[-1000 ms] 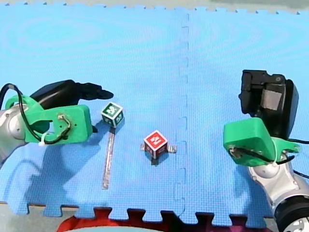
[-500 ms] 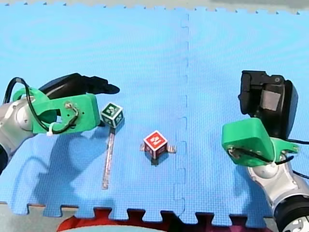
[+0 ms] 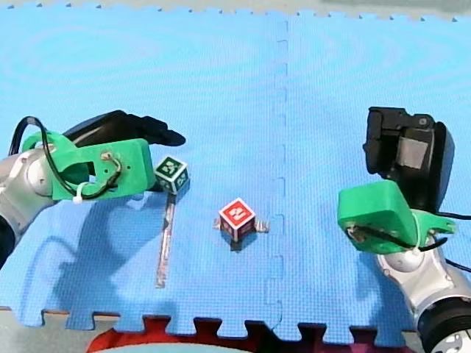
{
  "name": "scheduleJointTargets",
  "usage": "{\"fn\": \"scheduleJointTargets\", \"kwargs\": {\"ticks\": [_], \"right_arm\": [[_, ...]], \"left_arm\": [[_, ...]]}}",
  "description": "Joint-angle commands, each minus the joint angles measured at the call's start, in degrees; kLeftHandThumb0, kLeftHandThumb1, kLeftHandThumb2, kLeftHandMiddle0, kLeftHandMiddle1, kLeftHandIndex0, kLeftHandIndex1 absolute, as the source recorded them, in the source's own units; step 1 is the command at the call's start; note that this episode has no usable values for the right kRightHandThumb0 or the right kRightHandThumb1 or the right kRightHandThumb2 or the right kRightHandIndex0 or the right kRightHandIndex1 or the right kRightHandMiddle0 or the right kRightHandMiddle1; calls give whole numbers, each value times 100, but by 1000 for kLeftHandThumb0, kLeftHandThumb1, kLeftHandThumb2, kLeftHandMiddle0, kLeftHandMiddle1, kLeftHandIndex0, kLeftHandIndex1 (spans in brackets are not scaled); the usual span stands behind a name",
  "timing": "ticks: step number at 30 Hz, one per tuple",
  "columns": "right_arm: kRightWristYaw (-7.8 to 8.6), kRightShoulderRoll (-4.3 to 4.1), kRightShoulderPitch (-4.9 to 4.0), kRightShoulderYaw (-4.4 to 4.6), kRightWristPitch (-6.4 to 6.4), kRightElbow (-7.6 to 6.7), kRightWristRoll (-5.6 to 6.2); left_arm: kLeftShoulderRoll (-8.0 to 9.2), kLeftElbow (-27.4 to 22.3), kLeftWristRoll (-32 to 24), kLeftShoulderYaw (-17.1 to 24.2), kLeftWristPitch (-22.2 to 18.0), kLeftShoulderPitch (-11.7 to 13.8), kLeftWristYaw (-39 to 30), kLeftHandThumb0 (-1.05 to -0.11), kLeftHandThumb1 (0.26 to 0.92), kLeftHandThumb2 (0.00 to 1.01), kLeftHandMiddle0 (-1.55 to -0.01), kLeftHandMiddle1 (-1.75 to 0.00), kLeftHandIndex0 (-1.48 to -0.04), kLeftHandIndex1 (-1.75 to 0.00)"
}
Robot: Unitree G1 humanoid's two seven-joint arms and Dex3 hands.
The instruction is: Stack cube left
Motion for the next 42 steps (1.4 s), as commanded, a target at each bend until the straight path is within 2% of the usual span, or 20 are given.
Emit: {"fn": "scheduleJointTargets", "kwargs": {"ticks": [1, 6, 9, 23, 42], "right_arm": [[-8, -41, 32, -11, -22, -61, 11], [1, -50, 72, -14, -5, -134, 8], [5, -59, 106, -15, 9, -199, 0], [26, -74, 304, -47, -2, -505, -21], [50, -53, 463, -97, 25, -773, -58]], "left_arm": [[10, -8, 3, -8, 30, -32, -2, -369, 731, 0, -811, -1329, -707, -11], [22, -5, 104, -96, 71, -54, 30, -385, 731, 0, -769, -1661, -719, -3], [27, 1, 198, -176, 120, -86, 48, -396, 732, 1, -798, -1737, -718, -1], [23, 21, 325, -288, 203, -140, 109, -421, 730, 0, -826, -1746, -692, 0], [-4, 29, 422, -426, 213, -72, 261, -431, 723, 0, -817, -1746, -684, -1]]}}
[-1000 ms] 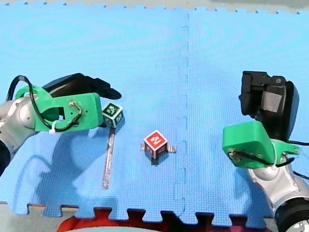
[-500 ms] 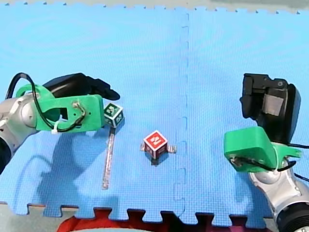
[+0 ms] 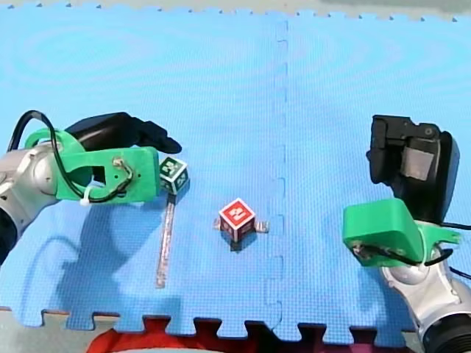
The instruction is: Stack cube left
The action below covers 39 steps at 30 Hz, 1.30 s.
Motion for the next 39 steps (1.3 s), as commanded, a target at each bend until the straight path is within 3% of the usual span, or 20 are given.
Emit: {"fn": "scheduleJointTargets", "kwargs": {"ticks": [1, 39], "right_arm": [[-9, -14, 27, -25, 7, -49, 17], [-102, 26, 198, -40, 58, -351, -104]], "left_arm": [[-6, 7, 6, -19, -31, 34, 33, -431, 723, 0, -818, -1746, -686, -2], [-45, 40, 76, -160, 0, 166, 128, -430, 730, 2, -832, -1746, -736, -11]]}}
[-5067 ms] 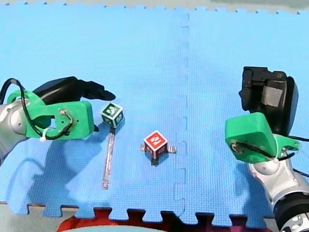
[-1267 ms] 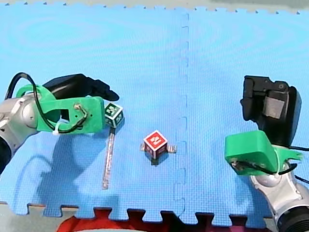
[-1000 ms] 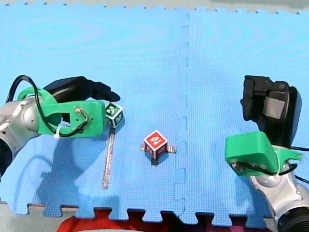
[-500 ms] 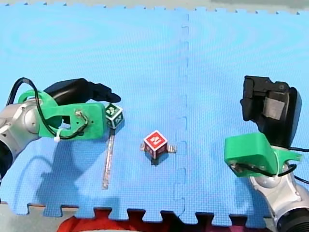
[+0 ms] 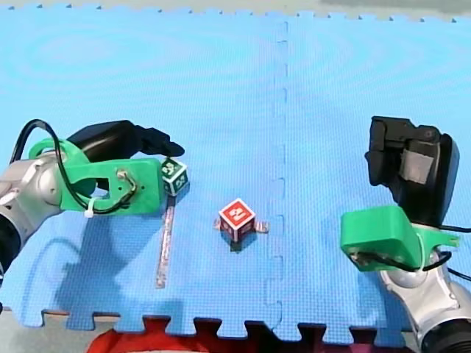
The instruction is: Stack cube left
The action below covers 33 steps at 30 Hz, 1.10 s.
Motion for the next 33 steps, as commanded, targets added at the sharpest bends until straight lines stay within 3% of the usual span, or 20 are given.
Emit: {"fn": "scheduleJointTargets", "kwargs": {"ticks": [1, 20, 22, 27, 30, 33], "right_arm": [[-16, -15, 21, -14, 8, -37, 3], [67, -8, 117, -37, 85, -269, 9], [65, 1, 131, -35, 100, -301, 2], [74, 11, 137, -33, 120, -328, -2], [74, 23, 124, -28, 132, -316, -9], [59, 39, 123, -20, 141, -320, -27]], "left_arm": [[3, 30, 42, -36, 39, 48, -34, -431, 731, 2, -834, -1746, -737, -11], [-37, 24, 13, -72, 63, 105, -29, -418, 745, 6, -887, -1746, -760, -13], [-40, 20, 8, -71, 74, 103, -47, -419, 760, 13, -893, -1746, -802, -33], [-68, 41, 75, -135, 185, 120, 32, -422, 798, 18, -904, -1735, -1063, -124], [-51, 50, 114, -178, 197, 119, 86, -463, 815, 6, -919, -1481, -1116, -60], [-35, 53, 121, -192, 190, 121, 118, -484, 837, 7, -963, -1346, -1159, -36]]}}
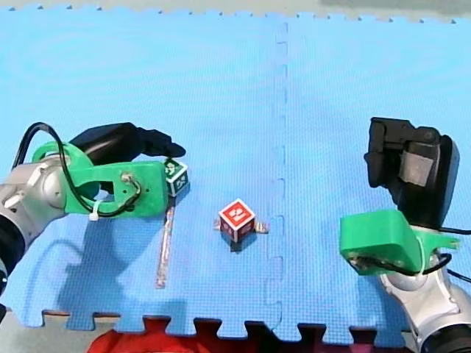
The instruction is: Stack cube left
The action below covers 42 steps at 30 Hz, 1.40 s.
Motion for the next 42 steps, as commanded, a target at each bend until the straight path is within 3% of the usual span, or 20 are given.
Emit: {"fn": "scheduleJointTargets", "kwargs": {"ticks": [1, 17, 31, 42], "right_arm": [[-25, 4, 3, 2, 20, -27, -14], [-129, 60, 30, 32, 27, -36, -105], [-218, 43, 5, 53, -54, 98, -121], [-246, 42, 7, 62, -74, 122, -126]], "left_arm": [[31, 54, 74, -50, 35, 82, -42, -489, 843, 8, -969, -1333, -1167, -34], [90, 53, -63, 59, -119, 162, -70, -493, 865, 3, -1028, -1345, -1217, -19], [110, 17, -386, 334, -164, 244, -300, -512, 866, 0, -973, -1637, -1272, -13], [139, -2, -493, 468, -293, 232, -274, -495, 858, 0, -940, -1726, -1281, -8]]}}
